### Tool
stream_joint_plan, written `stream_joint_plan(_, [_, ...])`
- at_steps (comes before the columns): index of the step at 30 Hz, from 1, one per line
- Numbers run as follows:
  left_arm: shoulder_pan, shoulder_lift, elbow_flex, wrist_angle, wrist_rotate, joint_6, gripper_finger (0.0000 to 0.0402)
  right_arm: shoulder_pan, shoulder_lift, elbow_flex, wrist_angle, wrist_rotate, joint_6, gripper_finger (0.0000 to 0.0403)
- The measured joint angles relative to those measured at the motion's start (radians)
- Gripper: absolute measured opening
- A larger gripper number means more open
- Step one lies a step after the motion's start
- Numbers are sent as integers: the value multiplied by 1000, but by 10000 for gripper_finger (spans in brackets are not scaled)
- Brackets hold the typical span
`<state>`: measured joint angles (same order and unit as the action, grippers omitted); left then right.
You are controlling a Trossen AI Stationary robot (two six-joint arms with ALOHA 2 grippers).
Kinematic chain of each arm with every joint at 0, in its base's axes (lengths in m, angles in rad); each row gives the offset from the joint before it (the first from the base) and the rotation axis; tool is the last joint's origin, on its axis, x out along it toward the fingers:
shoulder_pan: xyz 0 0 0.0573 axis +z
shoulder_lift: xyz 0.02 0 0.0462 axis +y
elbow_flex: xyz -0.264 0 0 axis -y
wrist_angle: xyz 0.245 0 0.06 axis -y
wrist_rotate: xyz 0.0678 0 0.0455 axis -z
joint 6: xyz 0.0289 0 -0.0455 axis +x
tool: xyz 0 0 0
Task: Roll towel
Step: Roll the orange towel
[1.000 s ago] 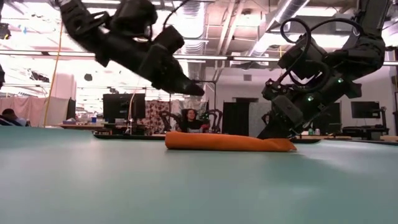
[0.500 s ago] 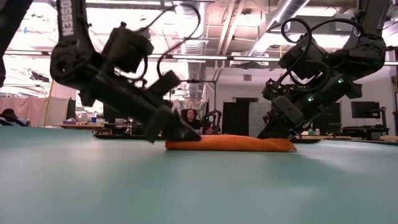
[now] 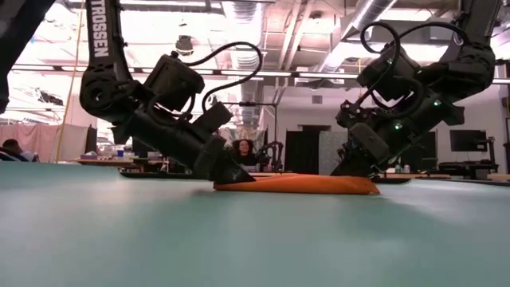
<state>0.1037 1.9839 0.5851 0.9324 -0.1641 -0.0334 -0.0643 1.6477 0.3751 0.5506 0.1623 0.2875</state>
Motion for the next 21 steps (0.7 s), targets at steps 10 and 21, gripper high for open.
stream_joint_plan(10, [32, -3, 1, -54, 92, -82, 0, 29, -230, -25, -19, 107, -49, 75])
stream_joint_plan(21, [32, -1, 0, -43, 99, -161, 0, 180, -118, -114, 381, 215, -86, 75])
